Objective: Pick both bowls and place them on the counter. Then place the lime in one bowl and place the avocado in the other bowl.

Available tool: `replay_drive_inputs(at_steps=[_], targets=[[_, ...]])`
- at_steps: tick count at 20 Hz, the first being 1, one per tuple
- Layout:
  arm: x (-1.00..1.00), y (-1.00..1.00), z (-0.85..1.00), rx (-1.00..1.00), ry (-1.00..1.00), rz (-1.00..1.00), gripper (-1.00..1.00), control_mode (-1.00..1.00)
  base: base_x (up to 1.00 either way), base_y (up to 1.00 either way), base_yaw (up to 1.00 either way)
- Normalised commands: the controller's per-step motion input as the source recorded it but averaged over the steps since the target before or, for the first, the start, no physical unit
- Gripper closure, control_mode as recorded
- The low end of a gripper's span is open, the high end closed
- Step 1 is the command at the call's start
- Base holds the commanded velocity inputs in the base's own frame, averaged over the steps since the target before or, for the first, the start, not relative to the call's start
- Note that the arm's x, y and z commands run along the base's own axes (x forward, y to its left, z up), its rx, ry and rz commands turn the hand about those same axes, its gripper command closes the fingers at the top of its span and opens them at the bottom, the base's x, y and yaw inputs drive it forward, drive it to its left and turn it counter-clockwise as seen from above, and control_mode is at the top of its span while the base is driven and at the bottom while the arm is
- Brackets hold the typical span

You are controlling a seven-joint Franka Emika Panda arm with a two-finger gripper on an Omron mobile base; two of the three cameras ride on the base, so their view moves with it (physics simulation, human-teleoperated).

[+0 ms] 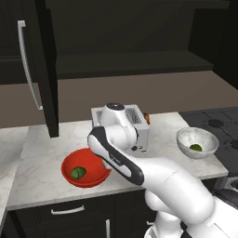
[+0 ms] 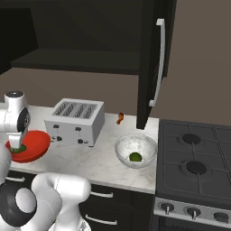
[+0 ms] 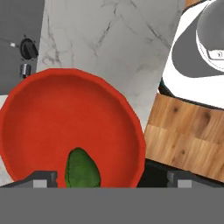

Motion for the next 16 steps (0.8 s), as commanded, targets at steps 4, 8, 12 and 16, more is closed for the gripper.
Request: replay_drive_inputs(at_steps=[4, 8, 12, 16], targets=[[-0.31, -0.17, 0.35, 0.0, 0.0, 0.03, -1.0, -1.0, 0.0, 0.0, 0.0], [-0.37, -0.2, 0.33, 0.0, -0.01, 0.03, -1.0, -1.0, 0.0, 0.0, 0.0], [-0.38, -0.19, 0.3, -0.01, -0.02, 0.01, -1.0, -1.0, 0.0, 0.0, 0.0], [-0.37, -0.18, 0.25, -0.04, -0.01, 0.0, -1.0, -1.0, 0.0, 0.0, 0.0]])
